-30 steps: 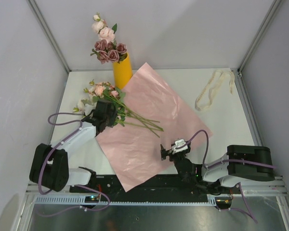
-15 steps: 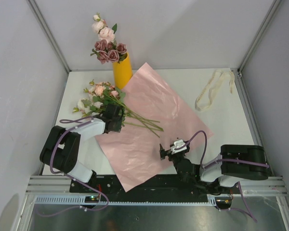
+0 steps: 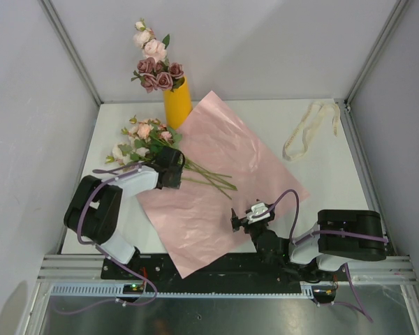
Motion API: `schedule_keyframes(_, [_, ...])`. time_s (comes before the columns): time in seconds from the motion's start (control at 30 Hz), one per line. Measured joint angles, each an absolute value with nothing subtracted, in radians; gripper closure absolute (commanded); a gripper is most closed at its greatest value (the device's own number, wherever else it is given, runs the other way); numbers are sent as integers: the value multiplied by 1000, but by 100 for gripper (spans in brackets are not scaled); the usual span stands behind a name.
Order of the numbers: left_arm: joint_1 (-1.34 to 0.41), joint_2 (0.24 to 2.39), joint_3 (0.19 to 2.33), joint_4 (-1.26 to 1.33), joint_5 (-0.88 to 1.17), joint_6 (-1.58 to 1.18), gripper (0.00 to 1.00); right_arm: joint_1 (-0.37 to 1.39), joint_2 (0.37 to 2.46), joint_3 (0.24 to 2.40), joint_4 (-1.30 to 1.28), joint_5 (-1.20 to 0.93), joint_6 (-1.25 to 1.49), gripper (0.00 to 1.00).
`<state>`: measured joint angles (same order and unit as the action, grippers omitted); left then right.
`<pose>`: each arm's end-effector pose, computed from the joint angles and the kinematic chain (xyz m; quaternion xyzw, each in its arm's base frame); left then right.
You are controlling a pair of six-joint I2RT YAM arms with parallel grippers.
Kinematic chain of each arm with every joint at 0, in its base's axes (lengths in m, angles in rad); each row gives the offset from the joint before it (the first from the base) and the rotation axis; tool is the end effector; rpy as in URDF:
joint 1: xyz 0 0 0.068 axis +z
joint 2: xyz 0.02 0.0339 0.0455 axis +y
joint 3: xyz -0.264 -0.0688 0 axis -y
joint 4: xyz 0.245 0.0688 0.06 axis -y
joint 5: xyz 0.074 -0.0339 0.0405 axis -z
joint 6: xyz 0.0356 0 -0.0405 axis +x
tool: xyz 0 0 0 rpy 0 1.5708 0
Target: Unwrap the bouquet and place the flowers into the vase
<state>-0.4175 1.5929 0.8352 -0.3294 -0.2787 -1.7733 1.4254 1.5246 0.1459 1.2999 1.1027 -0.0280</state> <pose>0.2740 -0.1108 0.1568 -0.6289 0.7280 -0.1492 0.2285 0.0609 0.1965 0.1411 -0.1499 0.7038 0.0773 0.6901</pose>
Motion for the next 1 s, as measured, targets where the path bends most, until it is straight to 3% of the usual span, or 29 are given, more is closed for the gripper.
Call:
schedule_keyframes(0.33, [-448,1666,915,-379,-278,-1791,57,1426,1527,138,1301,1110,-46,1])
schedule_keyframes(0.67, [-452,1689,928,-416,-278,-1815,67,1426,1527,128,1301,1121,-60,1])
schedule_keyframes(0.8, [-453,1690,928,-430,-279,-1818,75,1428,1526,127,1301,1128,-65,1])
schedule_keyframes(0.93, [-453,1693,928,-439,-278,-1818,96,1433,1520,120,1301,1140,-72,1])
schedule_keyframes(1.0, [-453,1693,929,-439,-278,-1816,99,1436,1517,117,1301,1146,-75,1])
